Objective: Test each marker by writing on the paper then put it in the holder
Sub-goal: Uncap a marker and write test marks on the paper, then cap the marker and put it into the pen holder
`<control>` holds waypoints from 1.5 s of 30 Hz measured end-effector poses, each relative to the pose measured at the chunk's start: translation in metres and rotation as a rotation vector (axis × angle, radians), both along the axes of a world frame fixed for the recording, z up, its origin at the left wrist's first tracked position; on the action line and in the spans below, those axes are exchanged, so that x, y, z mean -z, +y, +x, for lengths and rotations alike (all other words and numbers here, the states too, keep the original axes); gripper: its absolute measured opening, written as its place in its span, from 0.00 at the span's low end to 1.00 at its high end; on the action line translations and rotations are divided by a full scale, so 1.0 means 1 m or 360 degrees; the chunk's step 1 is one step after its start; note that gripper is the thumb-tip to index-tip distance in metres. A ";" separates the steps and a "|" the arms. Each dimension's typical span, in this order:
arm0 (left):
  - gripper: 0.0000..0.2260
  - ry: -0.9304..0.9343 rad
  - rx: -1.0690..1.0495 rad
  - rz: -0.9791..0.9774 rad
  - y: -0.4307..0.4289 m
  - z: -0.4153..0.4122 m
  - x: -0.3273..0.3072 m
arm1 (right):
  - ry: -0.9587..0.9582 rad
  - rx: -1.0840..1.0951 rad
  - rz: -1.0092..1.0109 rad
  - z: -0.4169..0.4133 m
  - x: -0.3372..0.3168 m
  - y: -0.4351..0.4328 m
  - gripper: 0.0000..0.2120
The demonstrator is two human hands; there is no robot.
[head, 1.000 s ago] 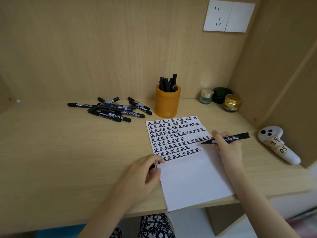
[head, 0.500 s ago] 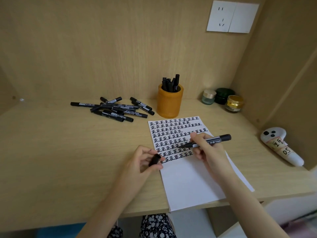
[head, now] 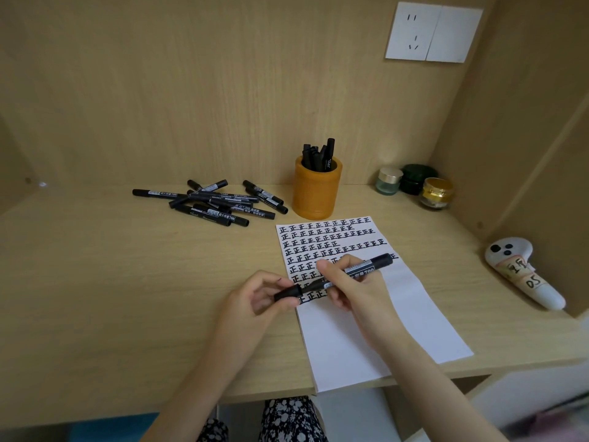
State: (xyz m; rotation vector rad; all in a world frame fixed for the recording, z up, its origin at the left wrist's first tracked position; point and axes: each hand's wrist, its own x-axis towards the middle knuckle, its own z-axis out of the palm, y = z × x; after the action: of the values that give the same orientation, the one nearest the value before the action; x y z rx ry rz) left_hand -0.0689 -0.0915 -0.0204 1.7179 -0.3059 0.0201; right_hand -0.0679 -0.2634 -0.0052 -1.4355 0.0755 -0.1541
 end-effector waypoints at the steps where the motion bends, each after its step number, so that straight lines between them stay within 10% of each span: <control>1: 0.09 0.0000 0.0007 -0.0003 0.000 0.000 0.000 | -0.0008 -0.0036 -0.0023 0.000 0.001 0.002 0.14; 29: 0.07 -0.0038 -0.0216 -0.0169 0.002 0.001 -0.005 | 0.0079 -0.0146 -0.0216 0.007 0.003 0.012 0.17; 36: 0.09 -0.0065 -0.0300 -0.0101 0.005 0.009 -0.009 | -0.0339 0.0549 -0.0792 0.015 0.002 -0.006 0.18; 45: 0.06 -0.0130 -0.0215 -0.0085 -0.009 0.031 -0.026 | -0.1150 0.0206 -0.1880 0.038 0.003 -0.003 0.08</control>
State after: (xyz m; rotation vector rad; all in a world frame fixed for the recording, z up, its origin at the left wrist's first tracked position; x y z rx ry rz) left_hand -0.0379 -0.1002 0.0058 1.6847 -0.2468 0.1960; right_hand -0.0296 -0.2668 -0.0081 -2.4458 -0.6129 -0.9271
